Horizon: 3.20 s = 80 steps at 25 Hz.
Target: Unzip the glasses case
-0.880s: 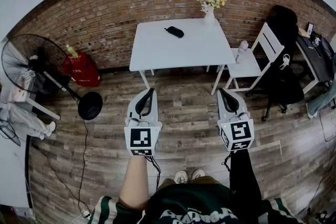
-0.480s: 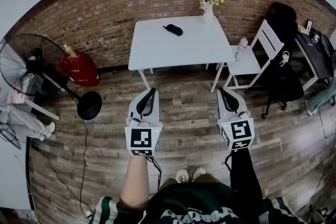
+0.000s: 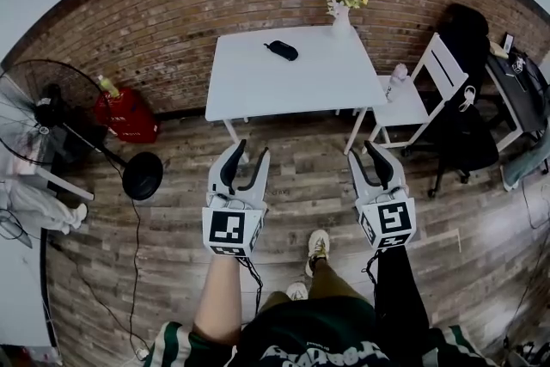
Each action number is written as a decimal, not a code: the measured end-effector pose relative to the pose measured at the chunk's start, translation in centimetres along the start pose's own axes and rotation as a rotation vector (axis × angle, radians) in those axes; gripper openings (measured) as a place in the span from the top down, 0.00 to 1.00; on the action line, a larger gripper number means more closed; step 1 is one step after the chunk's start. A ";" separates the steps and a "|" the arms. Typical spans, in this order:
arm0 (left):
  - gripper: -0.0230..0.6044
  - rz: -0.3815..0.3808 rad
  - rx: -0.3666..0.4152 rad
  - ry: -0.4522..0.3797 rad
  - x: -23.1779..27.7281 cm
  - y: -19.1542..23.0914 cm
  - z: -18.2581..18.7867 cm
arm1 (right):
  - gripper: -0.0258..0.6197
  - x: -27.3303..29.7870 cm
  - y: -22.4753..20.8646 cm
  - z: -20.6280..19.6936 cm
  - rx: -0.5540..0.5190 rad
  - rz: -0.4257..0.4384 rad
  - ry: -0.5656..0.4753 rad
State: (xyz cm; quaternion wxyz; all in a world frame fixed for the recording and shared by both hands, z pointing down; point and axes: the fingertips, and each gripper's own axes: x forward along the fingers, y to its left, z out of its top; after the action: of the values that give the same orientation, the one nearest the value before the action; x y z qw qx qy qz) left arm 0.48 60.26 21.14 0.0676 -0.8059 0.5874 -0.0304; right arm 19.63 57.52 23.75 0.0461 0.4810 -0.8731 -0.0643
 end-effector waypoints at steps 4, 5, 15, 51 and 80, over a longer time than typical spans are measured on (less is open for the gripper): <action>0.70 -0.002 -0.006 0.008 4.6 1.0 -0.9 | 0.72 3.9 -2.3 -1.1 0.009 0.019 0.002; 0.70 -0.007 -0.007 0.012 5.9 1.2 -1.2 | 0.72 5.0 -3.1 -1.4 0.015 0.023 0.003; 0.69 -0.019 -0.026 0.034 20.4 3.7 -2.2 | 0.72 18.4 -11.4 -3.2 0.049 0.100 0.003; 0.73 -0.148 0.007 -0.021 51.9 22.3 -5.1 | 0.69 52.6 -19.8 -4.8 0.047 0.070 0.062; 0.73 -0.636 0.168 0.454 64.8 22.0 -27.8 | 0.66 64.5 -20.6 -20.8 0.214 0.102 0.353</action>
State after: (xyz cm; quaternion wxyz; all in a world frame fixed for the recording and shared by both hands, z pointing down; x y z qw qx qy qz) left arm -3.89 -10.03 43.52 -0.0111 -0.9119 0.3042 -0.2751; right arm 5.36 -9.32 42.26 0.1502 0.4422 -0.8766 0.1162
